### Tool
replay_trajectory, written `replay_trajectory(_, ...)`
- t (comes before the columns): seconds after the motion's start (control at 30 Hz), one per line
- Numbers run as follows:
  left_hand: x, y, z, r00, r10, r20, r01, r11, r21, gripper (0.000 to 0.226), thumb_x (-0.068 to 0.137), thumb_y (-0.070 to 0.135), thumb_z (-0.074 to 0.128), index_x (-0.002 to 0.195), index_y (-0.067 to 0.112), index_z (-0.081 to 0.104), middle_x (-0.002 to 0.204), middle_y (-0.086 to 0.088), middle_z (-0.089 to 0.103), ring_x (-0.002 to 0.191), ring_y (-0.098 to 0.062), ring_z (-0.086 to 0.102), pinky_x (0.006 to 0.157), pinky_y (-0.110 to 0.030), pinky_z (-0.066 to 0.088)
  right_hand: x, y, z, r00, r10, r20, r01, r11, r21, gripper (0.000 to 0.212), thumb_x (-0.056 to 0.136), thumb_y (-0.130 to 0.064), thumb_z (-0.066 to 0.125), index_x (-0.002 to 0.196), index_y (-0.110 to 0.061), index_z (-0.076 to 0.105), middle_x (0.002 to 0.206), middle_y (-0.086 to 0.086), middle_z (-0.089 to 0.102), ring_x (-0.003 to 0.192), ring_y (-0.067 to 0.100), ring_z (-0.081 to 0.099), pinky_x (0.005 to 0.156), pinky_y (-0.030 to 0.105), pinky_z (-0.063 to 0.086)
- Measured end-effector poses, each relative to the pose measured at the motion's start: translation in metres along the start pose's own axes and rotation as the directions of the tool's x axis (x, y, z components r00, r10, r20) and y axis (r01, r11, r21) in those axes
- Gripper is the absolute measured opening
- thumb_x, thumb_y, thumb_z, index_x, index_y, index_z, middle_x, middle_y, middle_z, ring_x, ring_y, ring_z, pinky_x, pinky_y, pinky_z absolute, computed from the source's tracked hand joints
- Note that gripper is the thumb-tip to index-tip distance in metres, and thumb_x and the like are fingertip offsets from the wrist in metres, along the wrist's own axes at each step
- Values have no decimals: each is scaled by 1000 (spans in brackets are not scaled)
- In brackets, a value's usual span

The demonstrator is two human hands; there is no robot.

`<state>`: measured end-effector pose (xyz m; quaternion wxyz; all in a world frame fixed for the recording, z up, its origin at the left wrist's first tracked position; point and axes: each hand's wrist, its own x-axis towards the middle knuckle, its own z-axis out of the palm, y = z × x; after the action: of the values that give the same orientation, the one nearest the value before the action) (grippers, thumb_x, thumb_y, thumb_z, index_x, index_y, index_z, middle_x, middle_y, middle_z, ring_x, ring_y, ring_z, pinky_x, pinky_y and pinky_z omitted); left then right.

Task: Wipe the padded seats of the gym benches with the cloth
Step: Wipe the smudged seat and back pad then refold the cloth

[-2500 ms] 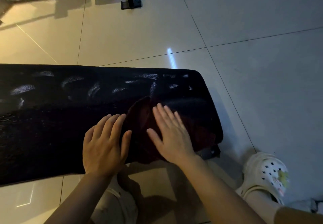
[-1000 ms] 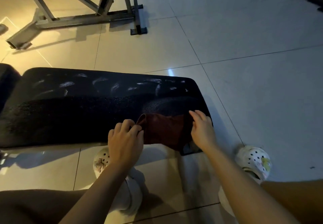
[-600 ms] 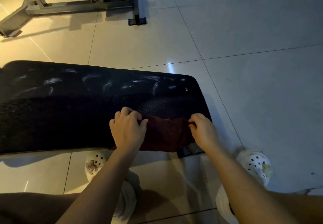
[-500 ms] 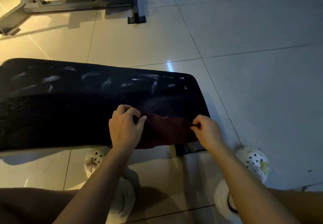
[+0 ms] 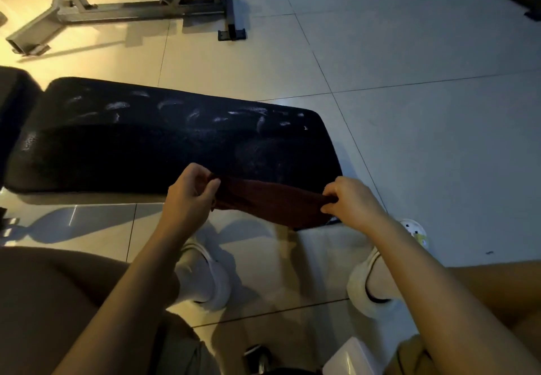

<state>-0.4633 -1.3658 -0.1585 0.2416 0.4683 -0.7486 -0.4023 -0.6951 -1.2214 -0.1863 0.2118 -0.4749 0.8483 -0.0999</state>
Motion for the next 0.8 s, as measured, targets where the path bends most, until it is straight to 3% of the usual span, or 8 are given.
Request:
replay_trajectory(0.07,-9,-6,-3,1000,5,15,-6,998,66,4,97,13,54,100,13,50,81,1,55,74,-12,56,63,-23,45,-13,-4,-3,999,18,-44,-18,1000,-9,13,86,-22,73,92,-18,63,94,0,51,88,22,56,69,30,39)
replay_trajectory(0.2,-23,-16,-3,998,46,-40,-41,993,109,7,97,13,55,100,16,50,82,11,50,78,-11,51,66,-27,40,-32,-15,-8,991,52,-124,-57,998,-34,26,84,-27,75,83,-20,50,88,-2,52,80,20,54,65,31,40)
replay_trajectory(0.37,-29,-16,-7,992,61,-114,-70,995,-75,16,94,6,58,90,21,51,82,3,55,84,-21,58,74,-33,48,-42,-18,-18,999,1,-55,2,999,53,40,77,-25,82,71,-21,42,80,-3,47,70,15,46,60,28,37)
replay_trajectory(0.47,-28,-12,-13,991,26,-132,-54,976,-212,26,94,4,56,88,29,49,87,-1,57,89,-23,60,80,-38,51,-48,-22,-28,999,-47,-18,50,959,278,43,74,-17,83,67,-19,41,89,5,59,81,23,58,71,38,52)
replay_trajectory(0.53,-27,-10,-16,990,6,-141,-49,952,-303,28,94,1,55,89,28,50,89,0,57,89,-21,60,81,-36,52,-52,-24,-37,997,-74,22,56,889,454,40,74,-10,82,69,-17,43,88,13,63,76,24,62,65,38,55)
replay_trajectory(0.63,-27,-13,-17,991,-42,-127,-16,905,-425,30,92,-4,55,90,26,51,90,-1,57,88,-19,60,80,-34,53,-57,-24,-49,976,-175,131,69,815,575,23,79,-8,77,86,-12,56,85,9,66,66,19,64,55,24,51)
replay_trajectory(0.73,-30,-16,-16,993,-72,-98,22,898,-440,36,88,-9,59,93,26,52,88,-1,56,83,-11,58,76,-24,51,-59,-17,-47,944,-225,241,68,849,524,14,90,-14,66,105,-14,66,89,4,65,73,11,63,64,22,51)
replay_trajectory(0.8,-31,-18,-17,995,-79,-61,46,904,-426,37,85,-12,61,92,24,55,87,-1,57,82,-9,58,75,-21,50,-60,-13,-41,955,-167,245,48,903,427,8,95,-16,60,99,-20,67,85,2,63,67,6,59,64,21,49)
